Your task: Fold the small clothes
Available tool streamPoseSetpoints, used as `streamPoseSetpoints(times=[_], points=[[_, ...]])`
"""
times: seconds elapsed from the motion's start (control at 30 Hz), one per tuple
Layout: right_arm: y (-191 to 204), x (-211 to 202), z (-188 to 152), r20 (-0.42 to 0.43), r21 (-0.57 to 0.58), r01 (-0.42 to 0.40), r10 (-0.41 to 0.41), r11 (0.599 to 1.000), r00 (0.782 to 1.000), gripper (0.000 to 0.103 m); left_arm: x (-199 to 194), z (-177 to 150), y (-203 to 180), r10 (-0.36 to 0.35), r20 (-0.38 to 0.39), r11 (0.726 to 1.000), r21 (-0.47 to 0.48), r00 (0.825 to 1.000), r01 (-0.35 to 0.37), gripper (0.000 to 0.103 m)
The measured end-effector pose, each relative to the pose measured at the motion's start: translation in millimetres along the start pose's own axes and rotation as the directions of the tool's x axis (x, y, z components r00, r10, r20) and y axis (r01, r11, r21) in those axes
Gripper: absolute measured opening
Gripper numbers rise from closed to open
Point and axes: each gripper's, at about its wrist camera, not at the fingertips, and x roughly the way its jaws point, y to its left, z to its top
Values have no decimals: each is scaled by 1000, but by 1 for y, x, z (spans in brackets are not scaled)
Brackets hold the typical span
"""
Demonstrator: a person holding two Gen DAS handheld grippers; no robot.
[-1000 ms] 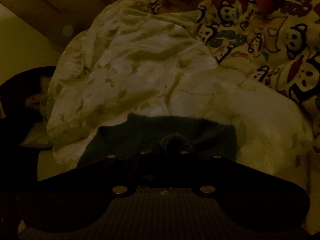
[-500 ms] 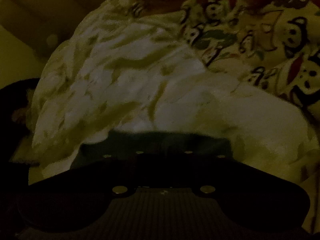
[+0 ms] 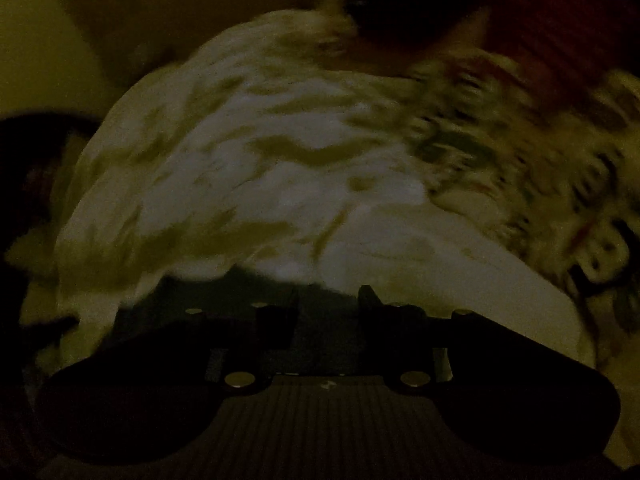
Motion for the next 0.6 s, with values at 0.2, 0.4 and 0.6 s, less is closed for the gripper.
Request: streamPoseSetpoints(times=[0.2,0.4,0.6], points=[[39,18,-16,-66,-325,-51,31,944,997,45,11,-11,-23,-50,-31,987,149,998,54,103],[68,30,-16,-150,-558,-197,135,806,979,69,7,-7,-26,-72,-42,982,172,996,78,103],[108,52,-12,-404,-718,-424,165,552,900,71,-3,-27,-29,-60,-104,976,203,993,80,103]])
